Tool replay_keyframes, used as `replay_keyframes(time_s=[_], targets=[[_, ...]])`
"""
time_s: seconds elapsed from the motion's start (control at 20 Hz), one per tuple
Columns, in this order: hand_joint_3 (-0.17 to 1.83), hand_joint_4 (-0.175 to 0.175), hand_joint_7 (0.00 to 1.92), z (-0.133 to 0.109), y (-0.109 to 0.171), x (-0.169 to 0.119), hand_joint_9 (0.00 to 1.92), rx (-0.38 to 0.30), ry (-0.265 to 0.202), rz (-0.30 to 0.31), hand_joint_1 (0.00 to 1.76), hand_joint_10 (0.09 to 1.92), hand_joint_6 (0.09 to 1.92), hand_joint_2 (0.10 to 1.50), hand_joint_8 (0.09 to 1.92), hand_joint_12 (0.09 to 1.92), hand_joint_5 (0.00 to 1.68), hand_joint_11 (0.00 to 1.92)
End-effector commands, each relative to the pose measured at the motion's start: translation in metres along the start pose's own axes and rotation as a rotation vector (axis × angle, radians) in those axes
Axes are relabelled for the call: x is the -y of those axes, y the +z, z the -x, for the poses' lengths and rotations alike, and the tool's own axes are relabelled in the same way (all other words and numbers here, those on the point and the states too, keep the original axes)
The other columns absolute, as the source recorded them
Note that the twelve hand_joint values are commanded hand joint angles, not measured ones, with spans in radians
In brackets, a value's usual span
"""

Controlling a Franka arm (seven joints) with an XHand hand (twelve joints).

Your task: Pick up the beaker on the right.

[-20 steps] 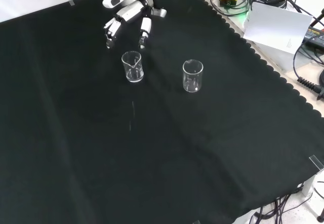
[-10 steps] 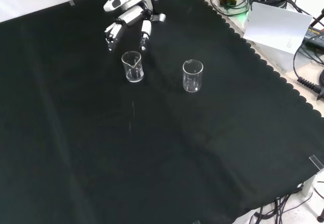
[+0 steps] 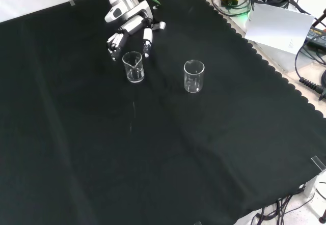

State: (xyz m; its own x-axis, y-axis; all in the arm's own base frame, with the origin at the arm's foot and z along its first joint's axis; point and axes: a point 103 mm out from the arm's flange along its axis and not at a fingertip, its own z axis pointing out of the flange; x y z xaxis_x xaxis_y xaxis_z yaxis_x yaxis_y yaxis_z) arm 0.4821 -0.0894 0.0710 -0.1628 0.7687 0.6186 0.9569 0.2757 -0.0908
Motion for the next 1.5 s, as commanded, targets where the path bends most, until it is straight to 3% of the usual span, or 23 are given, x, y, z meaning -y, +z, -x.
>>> replay_keyframes(time_s=[0.05, 0.75, 1.05, 1.5], targets=[[-0.17, -0.042, 0.18, 0.002, 0.009, -0.004, 0.3, -0.038, -0.034, -0.027, 0.81, 0.63, 0.09, 0.87, 0.68, 1.33, 0.44, 0.0], [-0.17, -0.037, 0.15, -0.002, 0.024, -0.013, 0.24, -0.089, -0.058, -0.002, 0.84, 0.63, 0.09, 0.84, 0.67, 1.22, 0.45, 0.0], [-0.17, -0.04, 0.19, -0.003, 0.03, -0.018, 0.31, -0.093, -0.056, 0.015, 0.86, 0.63, 0.09, 0.83, 0.68, 1.26, 0.47, 0.0], [-0.17, -0.043, 0.24, -0.003, 0.034, -0.023, 0.35, -0.157, -0.073, 0.045, 0.91, 0.63, 0.09, 0.84, 0.7, 1.3, 0.51, 0.0]])
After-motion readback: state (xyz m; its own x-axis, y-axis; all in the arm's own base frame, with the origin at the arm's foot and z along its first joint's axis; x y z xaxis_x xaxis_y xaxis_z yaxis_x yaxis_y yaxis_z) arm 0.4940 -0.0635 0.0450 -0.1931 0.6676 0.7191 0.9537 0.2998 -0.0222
